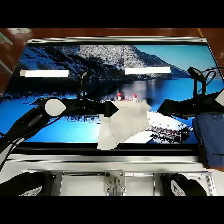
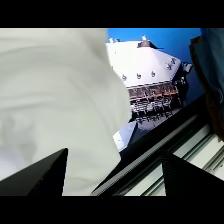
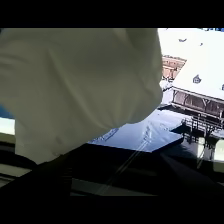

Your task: Fold the shirts.

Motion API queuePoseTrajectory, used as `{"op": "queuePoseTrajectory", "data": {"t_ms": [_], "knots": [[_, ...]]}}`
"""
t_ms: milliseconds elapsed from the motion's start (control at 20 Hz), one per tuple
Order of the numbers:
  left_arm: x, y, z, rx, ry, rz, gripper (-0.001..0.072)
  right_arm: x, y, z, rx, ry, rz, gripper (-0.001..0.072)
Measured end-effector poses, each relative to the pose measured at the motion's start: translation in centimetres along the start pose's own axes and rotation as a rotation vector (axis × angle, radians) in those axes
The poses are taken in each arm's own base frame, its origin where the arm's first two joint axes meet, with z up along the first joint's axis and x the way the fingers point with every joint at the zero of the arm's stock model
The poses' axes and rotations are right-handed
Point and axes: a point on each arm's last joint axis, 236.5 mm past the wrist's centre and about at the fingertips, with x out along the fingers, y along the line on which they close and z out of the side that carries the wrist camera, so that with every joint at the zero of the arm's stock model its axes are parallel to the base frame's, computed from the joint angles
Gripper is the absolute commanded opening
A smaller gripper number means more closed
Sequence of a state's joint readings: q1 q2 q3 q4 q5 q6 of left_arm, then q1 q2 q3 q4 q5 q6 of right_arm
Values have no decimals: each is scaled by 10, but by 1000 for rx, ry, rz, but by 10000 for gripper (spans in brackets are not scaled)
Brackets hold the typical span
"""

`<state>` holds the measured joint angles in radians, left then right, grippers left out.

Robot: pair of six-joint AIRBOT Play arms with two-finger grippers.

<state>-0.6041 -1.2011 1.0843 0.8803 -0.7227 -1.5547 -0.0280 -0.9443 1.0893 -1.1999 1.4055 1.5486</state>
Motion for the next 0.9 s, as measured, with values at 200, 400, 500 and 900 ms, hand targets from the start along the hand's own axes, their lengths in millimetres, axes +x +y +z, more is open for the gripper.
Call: {"op": "queuePoseTrajectory", "data": {"t_ms": [200,400,500,900], "knots": [[-33,66,-10,-64,121,104,706,16,-27,-21,6,69,-78,631],[-74,133,-71,-216,283,188,706,47,-62,-34,90,131,-82,631],[-72,143,-111,-315,348,160,706,65,-71,-34,168,153,-19,631],[-8,121,-189,-505,405,48,705,123,-83,-32,396,247,191,631]]}}
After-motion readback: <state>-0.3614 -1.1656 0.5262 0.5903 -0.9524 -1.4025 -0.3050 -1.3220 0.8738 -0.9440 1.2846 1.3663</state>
